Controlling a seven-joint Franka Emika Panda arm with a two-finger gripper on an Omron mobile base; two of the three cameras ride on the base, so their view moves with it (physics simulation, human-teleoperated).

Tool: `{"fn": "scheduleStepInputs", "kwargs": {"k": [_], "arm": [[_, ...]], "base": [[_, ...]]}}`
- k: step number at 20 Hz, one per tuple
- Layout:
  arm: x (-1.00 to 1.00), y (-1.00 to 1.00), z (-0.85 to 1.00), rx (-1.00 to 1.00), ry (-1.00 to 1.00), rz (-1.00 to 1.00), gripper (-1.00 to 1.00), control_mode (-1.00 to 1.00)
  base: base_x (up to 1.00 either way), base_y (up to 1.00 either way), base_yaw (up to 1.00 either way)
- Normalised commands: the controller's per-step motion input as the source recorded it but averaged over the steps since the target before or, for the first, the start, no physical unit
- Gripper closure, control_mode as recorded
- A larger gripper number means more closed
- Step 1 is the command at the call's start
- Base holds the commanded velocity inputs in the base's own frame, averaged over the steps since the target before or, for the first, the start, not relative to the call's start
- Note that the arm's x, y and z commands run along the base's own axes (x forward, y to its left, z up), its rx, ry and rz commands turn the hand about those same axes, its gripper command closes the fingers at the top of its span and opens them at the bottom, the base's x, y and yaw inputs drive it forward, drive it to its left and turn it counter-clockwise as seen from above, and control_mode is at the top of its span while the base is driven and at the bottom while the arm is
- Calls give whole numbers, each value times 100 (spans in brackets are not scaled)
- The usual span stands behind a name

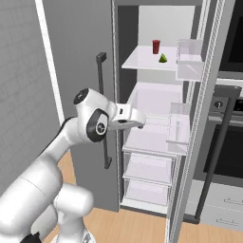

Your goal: Grab a lemon wedge from the fridge and one ice cube from the ice bowl, and put them in the glass of lemonade.

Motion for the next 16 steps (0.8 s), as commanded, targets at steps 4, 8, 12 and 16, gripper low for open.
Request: {"fn": "scheduleStepInputs", "kwargs": {"k": [4, 8, 12, 16], "arm": [[-44, 86, 1, 44, -25, 0, -100, -100], [-50, 96, 0, 37, -9, 2, -100, -100], [-52, 96, 4, 32, -3, 5, -100, -100], [-57, 67, 4, 24, -1, 6, -100, -100]], "base": [[0, 0, 0], [0, 0, 0], [0, 0, 0], [0, 0, 0]]}}
